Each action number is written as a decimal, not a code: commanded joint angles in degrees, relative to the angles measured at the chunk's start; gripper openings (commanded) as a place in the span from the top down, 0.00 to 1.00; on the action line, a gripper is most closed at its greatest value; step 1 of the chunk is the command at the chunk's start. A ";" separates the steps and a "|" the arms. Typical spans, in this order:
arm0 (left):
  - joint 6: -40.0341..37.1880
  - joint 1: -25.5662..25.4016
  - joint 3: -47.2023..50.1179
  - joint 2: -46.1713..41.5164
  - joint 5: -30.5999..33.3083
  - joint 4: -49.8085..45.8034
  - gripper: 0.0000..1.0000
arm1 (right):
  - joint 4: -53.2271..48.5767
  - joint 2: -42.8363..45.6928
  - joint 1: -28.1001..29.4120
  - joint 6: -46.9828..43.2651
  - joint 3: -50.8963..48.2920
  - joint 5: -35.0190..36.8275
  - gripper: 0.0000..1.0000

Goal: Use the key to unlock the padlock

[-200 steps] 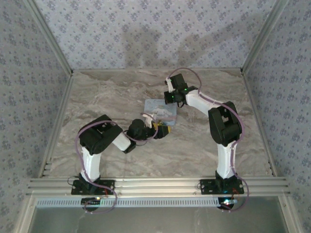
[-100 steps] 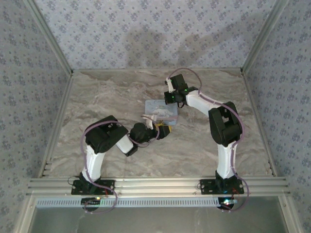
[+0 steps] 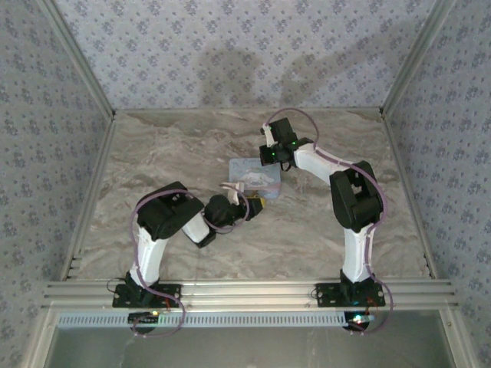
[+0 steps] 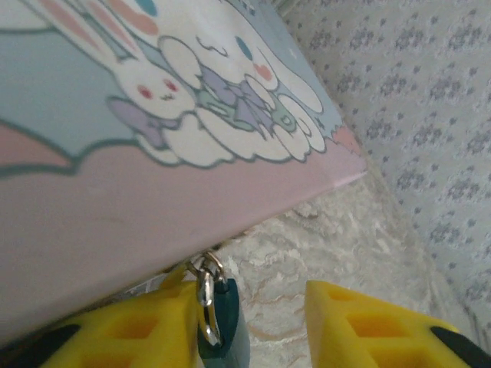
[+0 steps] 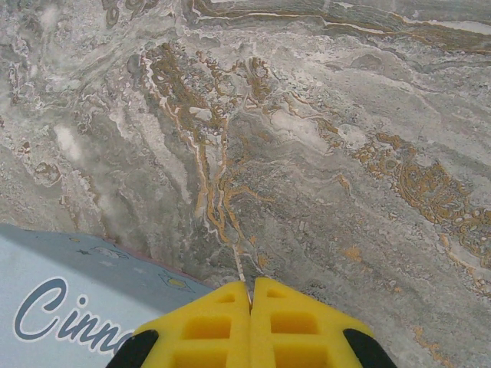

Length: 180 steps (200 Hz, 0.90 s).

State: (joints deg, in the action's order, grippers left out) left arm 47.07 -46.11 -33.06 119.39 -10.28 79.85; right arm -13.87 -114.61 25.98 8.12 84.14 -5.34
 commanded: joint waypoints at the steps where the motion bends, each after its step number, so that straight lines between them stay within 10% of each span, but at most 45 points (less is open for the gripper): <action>1: 1.33 0.52 -0.24 1.54 -1.00 0.10 0.64 | -5.65 0.34 0.13 0.49 -2.14 -0.65 1.00; 180: 7.77 3.41 -3.01 -5.66 -7.52 -14.46 0.99 | -1.32 15.18 -5.55 4.33 -11.02 -5.69 1.00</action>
State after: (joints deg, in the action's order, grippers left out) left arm 51.86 -43.42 -34.63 116.20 -16.80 70.37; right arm -14.98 -105.56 22.52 9.74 76.07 -7.46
